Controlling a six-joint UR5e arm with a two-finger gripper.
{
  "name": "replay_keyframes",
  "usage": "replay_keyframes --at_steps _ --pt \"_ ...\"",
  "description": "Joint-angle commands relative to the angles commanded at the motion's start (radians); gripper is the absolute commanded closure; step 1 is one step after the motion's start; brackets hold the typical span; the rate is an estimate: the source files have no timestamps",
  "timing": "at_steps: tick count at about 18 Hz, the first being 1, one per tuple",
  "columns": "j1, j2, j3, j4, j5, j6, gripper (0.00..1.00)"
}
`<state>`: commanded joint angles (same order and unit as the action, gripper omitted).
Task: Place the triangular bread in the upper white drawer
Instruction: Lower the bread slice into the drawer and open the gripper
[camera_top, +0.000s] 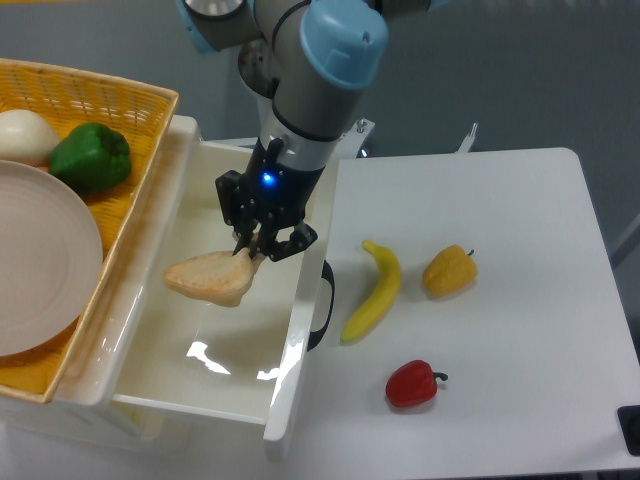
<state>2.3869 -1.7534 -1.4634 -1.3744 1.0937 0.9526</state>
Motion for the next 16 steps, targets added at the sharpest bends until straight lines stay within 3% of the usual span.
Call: replay_keyframes --at_steps 5,6,16 --pt "0.000 -0.002 -0.002 0.000 0.008 0.000 0.15" --pt "0.000 -0.002 -0.002 0.000 0.008 0.002 0.00" --pt "0.000 0.000 -0.002 0.000 0.008 0.000 0.00"
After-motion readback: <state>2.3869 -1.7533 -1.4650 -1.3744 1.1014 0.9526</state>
